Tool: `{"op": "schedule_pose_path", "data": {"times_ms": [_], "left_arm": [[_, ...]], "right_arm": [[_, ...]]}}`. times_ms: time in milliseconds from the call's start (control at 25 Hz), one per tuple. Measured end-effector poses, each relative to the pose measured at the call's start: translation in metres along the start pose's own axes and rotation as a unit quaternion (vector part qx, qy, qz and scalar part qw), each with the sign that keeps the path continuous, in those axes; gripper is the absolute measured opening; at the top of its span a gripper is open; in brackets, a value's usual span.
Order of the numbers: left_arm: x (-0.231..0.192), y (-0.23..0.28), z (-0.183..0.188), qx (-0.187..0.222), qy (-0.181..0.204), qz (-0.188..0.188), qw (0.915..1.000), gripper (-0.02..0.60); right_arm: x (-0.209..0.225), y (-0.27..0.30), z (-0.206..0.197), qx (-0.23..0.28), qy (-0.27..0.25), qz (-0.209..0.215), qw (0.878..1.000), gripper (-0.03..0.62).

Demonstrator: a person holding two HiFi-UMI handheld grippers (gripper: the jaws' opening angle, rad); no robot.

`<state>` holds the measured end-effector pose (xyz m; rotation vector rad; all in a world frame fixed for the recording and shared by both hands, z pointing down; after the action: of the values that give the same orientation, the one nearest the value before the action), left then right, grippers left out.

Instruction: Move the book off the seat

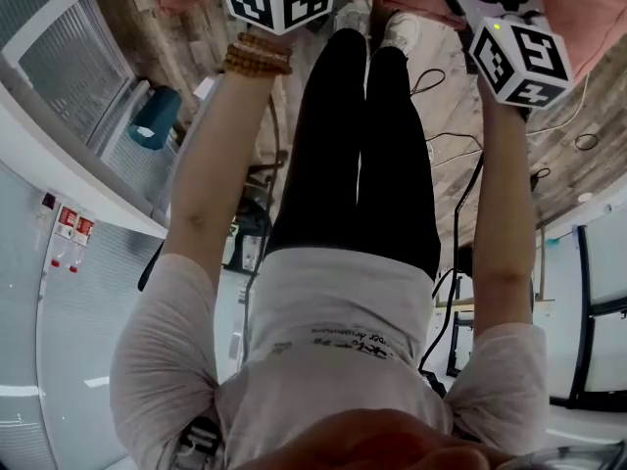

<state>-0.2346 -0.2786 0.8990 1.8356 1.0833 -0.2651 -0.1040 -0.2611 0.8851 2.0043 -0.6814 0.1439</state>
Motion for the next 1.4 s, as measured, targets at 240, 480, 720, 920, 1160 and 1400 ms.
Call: {"op": "schedule_pose_path", "data": {"times_ms": [240,480,720,920,1160,1400], "left_arm": [[-0.010,0.011,-0.005,-0.008,-0.003,-0.002,1.0000,0.472],[-0.015,0.014,-0.008,-0.015,-0.004,0.011,0.9998,0.483],[-0.021,0.020,-0.012,-0.022,-0.005,0.020,0.9995,0.486],[-0.028,0.025,-0.016,-0.029,-0.007,0.026,0.9992,0.485],[-0.040,0.034,-0.020,-0.038,-0.009,0.032,0.9987,0.405],[-0.041,0.037,-0.024,-0.042,-0.010,0.042,0.9982,0.371]], "right_arm": [[0.018,0.034,-0.020,-0.014,0.013,-0.004,1.000,0.432],[0.020,0.057,-0.031,-0.027,-0.009,-0.002,1.000,0.439],[0.026,0.068,-0.033,-0.037,-0.003,-0.011,0.999,0.433],[0.029,0.073,-0.032,-0.043,-0.012,-0.026,0.999,0.366],[0.028,0.067,-0.032,-0.048,-0.014,-0.041,0.998,0.334],[0.019,0.049,-0.033,-0.047,-0.009,-0.044,0.998,0.333]]}}
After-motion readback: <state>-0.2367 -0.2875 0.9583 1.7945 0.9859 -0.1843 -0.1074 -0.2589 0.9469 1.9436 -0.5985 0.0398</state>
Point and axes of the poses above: the fingertips, and each gripper's own axes: y forward along the fingers, x to its right, z out of its top, the point moved 4 cm from there along -y, backward along the fingers, and after that the axes turned 13 degrees about -x, right-handed, at the moved point
